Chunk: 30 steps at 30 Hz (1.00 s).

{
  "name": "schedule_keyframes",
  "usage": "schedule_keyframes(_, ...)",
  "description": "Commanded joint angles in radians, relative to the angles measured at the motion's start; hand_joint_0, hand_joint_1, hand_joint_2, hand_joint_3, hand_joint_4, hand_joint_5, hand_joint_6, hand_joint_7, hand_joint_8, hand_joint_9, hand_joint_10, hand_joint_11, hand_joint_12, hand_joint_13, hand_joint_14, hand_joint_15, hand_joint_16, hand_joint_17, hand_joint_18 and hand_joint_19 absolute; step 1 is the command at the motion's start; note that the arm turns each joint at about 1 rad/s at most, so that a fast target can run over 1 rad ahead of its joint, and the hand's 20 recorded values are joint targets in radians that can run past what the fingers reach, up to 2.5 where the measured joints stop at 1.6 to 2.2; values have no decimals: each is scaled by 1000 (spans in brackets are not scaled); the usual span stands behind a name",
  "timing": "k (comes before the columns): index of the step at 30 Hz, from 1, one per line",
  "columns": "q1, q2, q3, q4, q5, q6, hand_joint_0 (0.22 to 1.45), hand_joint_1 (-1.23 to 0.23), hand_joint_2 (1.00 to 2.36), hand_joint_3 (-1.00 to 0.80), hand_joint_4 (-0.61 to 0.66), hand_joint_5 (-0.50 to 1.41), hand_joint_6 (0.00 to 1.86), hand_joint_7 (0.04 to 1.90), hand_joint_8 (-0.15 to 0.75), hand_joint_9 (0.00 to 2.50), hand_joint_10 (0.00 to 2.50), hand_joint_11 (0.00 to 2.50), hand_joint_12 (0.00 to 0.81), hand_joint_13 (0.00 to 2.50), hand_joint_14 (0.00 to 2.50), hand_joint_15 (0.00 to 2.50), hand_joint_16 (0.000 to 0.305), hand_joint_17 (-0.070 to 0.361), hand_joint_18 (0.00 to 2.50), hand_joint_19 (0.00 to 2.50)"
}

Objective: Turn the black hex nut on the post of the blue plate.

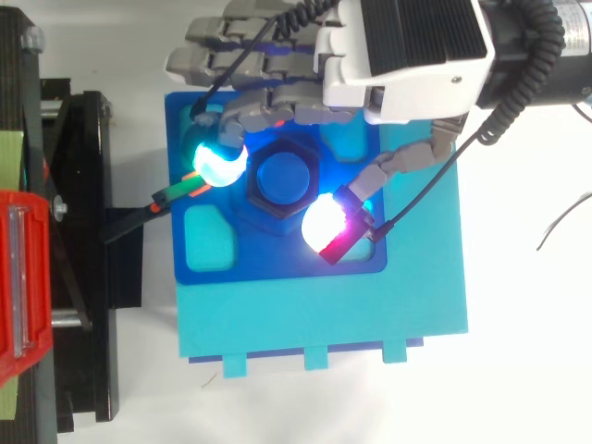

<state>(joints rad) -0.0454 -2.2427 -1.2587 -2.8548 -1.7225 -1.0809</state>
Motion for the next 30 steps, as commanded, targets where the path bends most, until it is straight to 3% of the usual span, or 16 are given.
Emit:
schedule_keyframes(1, 1, 0, -1, 0, 0, -1, 534, -801, 1000, -500, 180, -239, 503, 981, 125, 0, 0, 0, 270, 0, 0, 0, 38, 86, 0, 0)
schedule_keyframes(11, 1, 0, -1, 0, 0, 1, 396, -743, 1000, -500, 208, -250, 503, 947, 168, 0, 0, 0, 317, 0, 0, 0, 47, 106, 0, 0)
schedule_keyframes(20, 5, 0, 2, -3, 0, 1, 378, -739, 1000, -500, 159, -279, 503, 828, 170, 0, 0, 0, 329, 0, 0, 0, 49, 111, 0, 0)
schedule_keyframes(28, 7, 0, 33, -26, 0, 1, 373, -709, 1000, -500, 131, -297, 502, 779, 166, 0, 0, 0, 328, 0, 0, 0, 50, 112, 0, 0)
schedule_keyframes(30, 2, 0, 65, -66, -9, 1, 372, -708, 1000, -500, 127, -299, 502, 775, 167, 0, 0, 0, 328, 0, 0, 0, 50, 112, 0, 0)
